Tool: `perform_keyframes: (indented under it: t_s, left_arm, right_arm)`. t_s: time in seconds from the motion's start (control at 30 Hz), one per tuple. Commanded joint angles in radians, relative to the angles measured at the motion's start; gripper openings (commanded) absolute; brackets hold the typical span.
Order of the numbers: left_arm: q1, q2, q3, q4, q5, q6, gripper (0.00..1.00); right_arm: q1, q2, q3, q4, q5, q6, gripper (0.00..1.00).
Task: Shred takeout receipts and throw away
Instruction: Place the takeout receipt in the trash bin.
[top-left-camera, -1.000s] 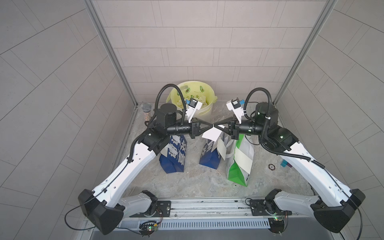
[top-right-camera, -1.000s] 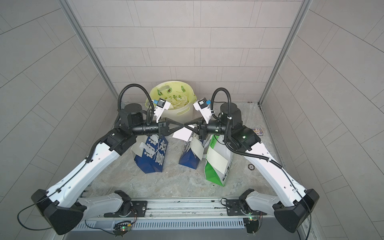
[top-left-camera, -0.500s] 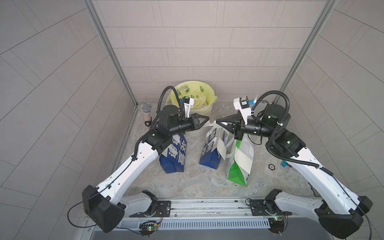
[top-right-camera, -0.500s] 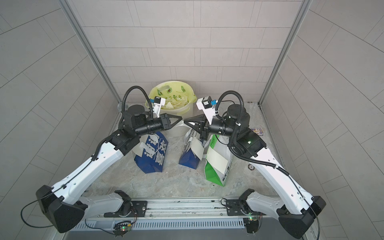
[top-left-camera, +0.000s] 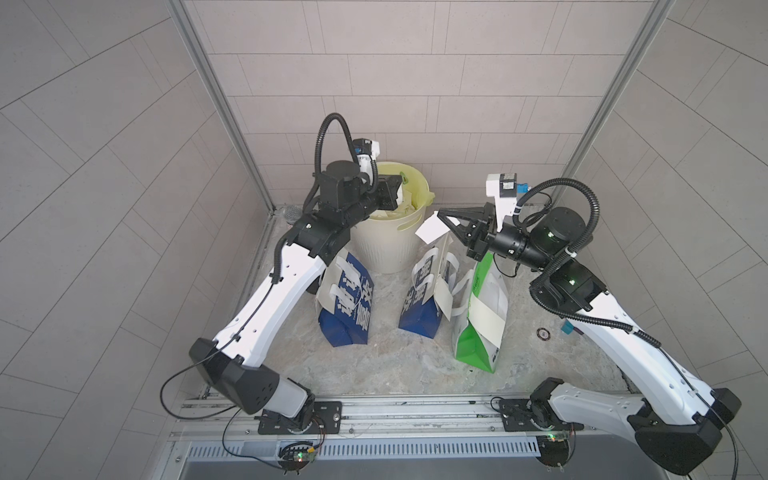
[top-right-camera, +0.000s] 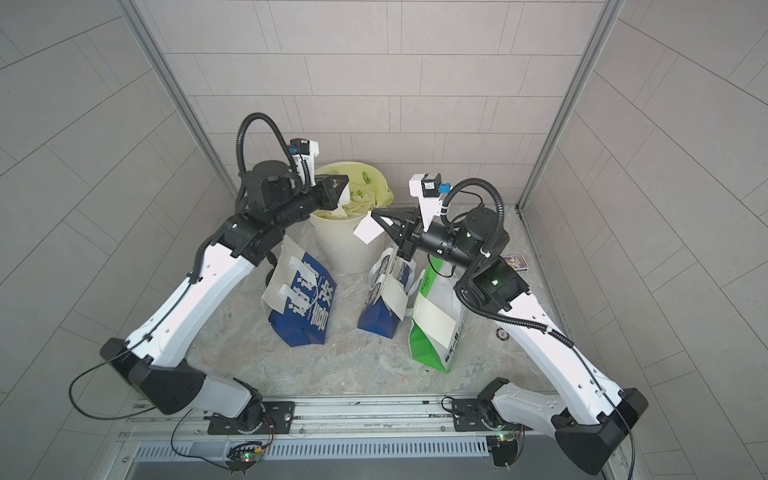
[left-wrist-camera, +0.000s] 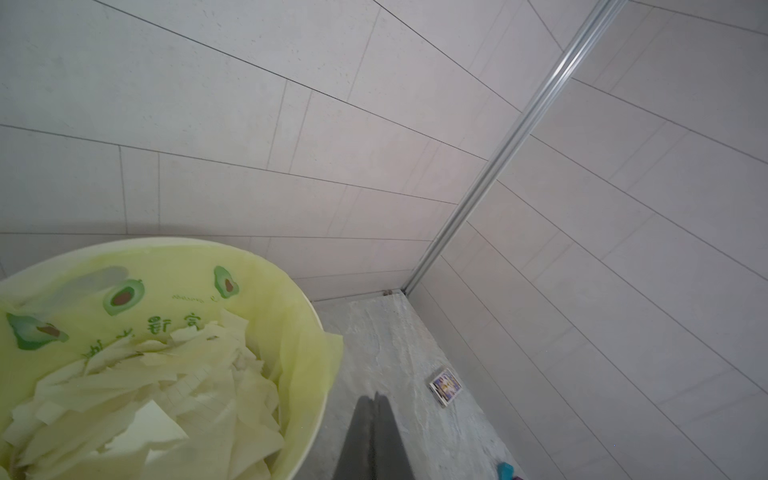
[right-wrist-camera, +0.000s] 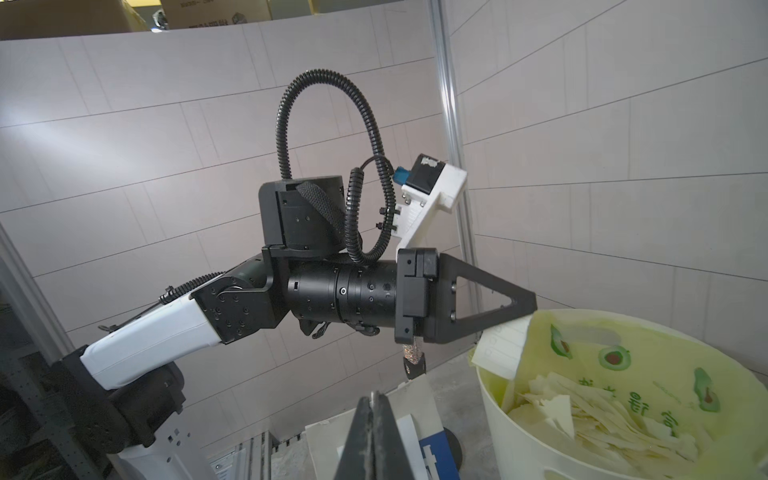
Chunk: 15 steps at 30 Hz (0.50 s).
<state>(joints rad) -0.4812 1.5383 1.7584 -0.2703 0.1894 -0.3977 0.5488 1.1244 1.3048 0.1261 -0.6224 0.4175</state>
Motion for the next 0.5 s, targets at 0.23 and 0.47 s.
perform_keyframes:
  t_s: [0.23,0.47]
  left_arm:
    - [0.043,0.236,0.091,-0.026,-0.159,0.114,0.33]
    - [0.061,0.233,0.143,-0.062,-0.150,0.134,0.77]
  right_arm:
    - [-0.003,-0.009,-0.006,-0.134,0.217,-0.102,0.00]
    - [-0.005,0.012,-0.004,-0.148,0.235,-0.094,0.00]
